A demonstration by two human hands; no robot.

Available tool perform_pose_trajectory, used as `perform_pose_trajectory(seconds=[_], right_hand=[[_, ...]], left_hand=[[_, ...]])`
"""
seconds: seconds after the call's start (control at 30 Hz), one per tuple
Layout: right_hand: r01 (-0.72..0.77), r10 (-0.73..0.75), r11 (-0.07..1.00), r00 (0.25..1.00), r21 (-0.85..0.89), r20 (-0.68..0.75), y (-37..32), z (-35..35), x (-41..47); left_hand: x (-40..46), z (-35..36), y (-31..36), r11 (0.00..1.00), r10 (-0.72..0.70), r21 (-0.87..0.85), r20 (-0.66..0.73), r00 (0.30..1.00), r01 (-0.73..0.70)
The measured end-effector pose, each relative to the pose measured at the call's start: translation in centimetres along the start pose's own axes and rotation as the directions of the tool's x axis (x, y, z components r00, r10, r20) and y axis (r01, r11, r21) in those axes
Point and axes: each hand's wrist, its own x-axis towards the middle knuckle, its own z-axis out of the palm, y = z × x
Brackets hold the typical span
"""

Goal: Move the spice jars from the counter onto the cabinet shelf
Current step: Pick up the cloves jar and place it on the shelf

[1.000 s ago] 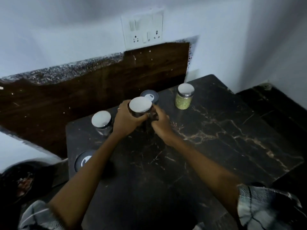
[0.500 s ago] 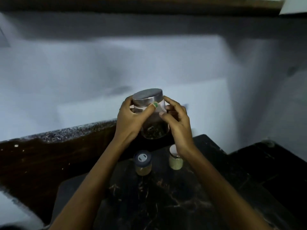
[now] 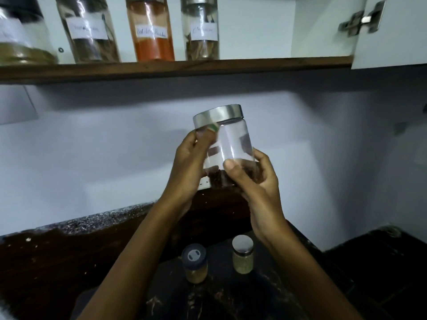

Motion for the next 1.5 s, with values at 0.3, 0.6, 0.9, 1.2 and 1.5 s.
perform_pose_trajectory(seconds=[0.3,0.6,0.9,1.2,1.5], right_hand=[[0.297,-0.345,0.885,0.935,-0.359,-0.076,-1.7,-0.6,-0.8],[0.123,-0.092,0.962,0.986,-0.244,0.136,-3.4,-2.6,-0.2],[0.297,-0.316,0.854,0.948,-0.428,0.028,-3.1,-2.0,-0.5],[0.296,-0.290,0.854,0.954,-0.428,0.082,-3.1,-2.5,-0.2],[0.379,-0.370,0.791,0.922,-0.480,0.117,-3.5,-3.5,1.9]], left_hand=[[-0.1,2.9,0.9,0.999,0.041,-0.030,-0.055,0.998,-0.043],[0.5,2.9,1.0,1.000,0.013,-0.027,0.065,0.998,-0.011],[0.3,3.8,1.4,0.998,0.055,-0.037,0.098,0.994,-0.051],[0.6,4.1,0.5,0.997,0.076,0.005,0.091,0.993,-0.077],[1.2,5.1,0.3,0.988,0.143,0.029,0.174,0.974,-0.151]])
